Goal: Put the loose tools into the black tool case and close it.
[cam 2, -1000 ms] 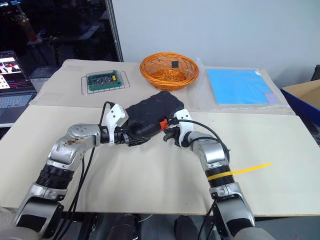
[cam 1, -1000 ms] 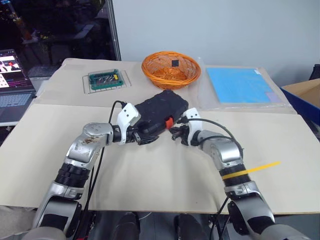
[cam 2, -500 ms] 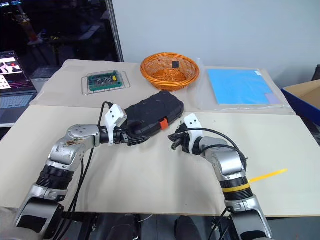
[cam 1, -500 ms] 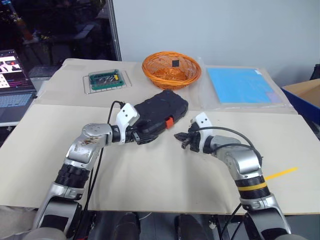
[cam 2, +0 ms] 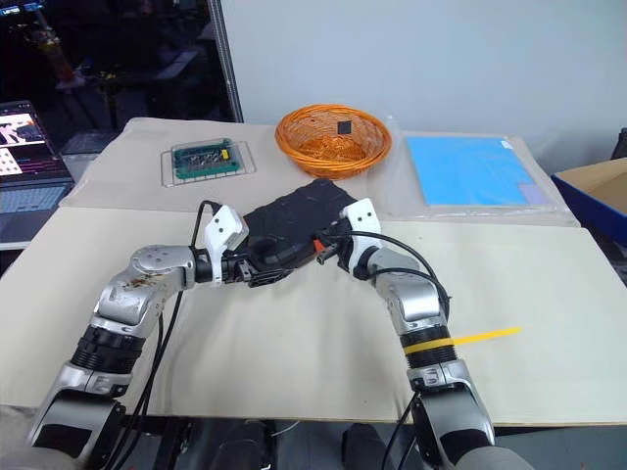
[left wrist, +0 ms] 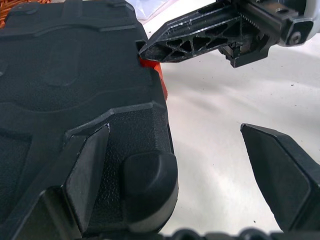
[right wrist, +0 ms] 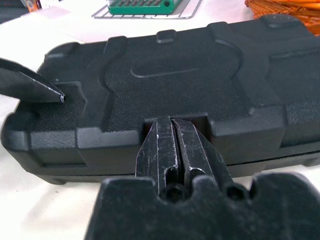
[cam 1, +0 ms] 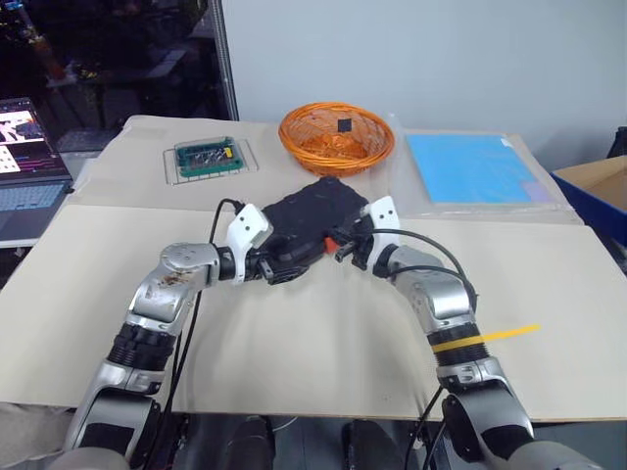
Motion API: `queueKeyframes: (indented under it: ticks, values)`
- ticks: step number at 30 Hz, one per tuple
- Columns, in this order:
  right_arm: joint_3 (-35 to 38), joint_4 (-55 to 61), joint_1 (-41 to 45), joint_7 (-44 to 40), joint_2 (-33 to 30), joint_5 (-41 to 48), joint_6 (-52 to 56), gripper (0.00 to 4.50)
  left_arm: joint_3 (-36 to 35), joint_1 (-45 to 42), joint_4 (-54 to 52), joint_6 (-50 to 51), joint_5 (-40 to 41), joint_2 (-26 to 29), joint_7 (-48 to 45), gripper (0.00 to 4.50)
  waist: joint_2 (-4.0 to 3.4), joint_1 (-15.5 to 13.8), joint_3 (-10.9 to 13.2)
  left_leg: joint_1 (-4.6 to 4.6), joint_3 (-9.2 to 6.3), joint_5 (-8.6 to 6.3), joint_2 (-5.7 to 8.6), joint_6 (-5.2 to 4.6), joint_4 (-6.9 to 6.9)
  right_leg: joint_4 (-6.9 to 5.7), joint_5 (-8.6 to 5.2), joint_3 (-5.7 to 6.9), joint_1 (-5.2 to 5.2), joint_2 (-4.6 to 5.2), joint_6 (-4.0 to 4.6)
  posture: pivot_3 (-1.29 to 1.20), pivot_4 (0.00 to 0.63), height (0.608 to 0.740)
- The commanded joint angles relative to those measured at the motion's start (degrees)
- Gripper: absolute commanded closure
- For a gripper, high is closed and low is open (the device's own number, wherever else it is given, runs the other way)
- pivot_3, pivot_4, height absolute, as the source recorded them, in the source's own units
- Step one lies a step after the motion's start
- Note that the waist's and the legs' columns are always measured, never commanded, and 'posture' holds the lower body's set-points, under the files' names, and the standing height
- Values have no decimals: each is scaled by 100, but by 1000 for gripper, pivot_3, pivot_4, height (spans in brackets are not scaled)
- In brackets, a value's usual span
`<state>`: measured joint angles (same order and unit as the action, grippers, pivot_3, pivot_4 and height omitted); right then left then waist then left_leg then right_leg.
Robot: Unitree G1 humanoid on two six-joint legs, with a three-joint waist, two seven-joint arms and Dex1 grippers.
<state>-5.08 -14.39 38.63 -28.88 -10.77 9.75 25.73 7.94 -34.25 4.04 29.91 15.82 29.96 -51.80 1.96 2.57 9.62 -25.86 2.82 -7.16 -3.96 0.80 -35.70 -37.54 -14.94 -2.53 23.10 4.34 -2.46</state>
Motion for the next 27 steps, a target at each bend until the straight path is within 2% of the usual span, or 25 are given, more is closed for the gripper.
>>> queueKeyframes:
  ticks: [1,3,14,18,27]
  values:
    - [-110,-211,-67,37,-66,-184,8,4485,128,177,172,169,-105,-20,23,0,-2,1,-3,5,1,-1,0,1,0,0,0,0,-4,1,1,0,150,740]
    - [-142,-258,-96,21,-79,-209,-26,4485,135,181,173,170,-108,-26,26,0,-3,1,-8,13,1,-21,0,34,1,0,-1,0,-9,2,2,0,150,740]
    - [-504,-980,-178,87,-65,-628,-195,4485,159,175,203,148,-120,-77,57,0,-3,10,-67,74,4,-27,-2,43,15,9,-40,1,-56,5,12,0,150,740]
    - [-534,-1031,-224,91,-72,-700,-125,4485,159,164,216,137,-120,-86,58,0,16,5,-101,130,13,-35,-1,57,74,57,-32,4,-82,13,24,0,150,740]
    - [-544,-1282,-64,85,-68,-755,72,4485,172,148,269,99,-133,-117,56,0,20,2,-141,145,14,-37,-1,59,93,63,-31,3,-84,16,28,0,150,740]
